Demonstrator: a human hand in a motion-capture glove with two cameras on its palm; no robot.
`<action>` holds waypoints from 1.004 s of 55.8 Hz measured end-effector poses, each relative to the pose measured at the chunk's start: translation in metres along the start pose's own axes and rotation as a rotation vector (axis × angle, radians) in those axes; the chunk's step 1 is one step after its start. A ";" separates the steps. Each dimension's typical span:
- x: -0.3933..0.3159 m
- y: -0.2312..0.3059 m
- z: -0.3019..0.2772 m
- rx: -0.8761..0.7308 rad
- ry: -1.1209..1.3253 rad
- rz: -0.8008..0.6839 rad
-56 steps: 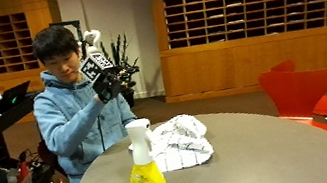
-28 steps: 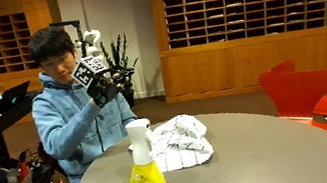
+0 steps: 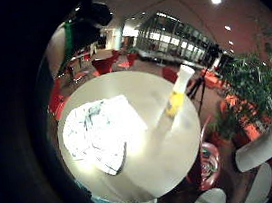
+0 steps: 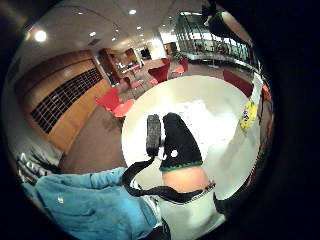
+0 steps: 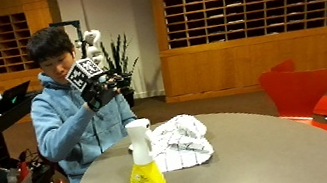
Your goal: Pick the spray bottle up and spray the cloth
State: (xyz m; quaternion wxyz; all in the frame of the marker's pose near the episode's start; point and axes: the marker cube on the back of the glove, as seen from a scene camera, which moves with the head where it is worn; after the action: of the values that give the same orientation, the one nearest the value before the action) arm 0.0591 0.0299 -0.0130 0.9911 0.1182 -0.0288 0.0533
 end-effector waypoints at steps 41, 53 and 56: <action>0.099 -0.002 0.054 -0.055 -0.055 0.254; 0.126 -0.002 0.076 -0.102 -0.065 0.304; 0.136 -0.006 0.082 -0.099 -0.061 0.323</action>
State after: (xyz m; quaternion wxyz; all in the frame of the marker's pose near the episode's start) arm 0.1906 0.0184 0.0749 0.9729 0.0647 -0.0800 0.2070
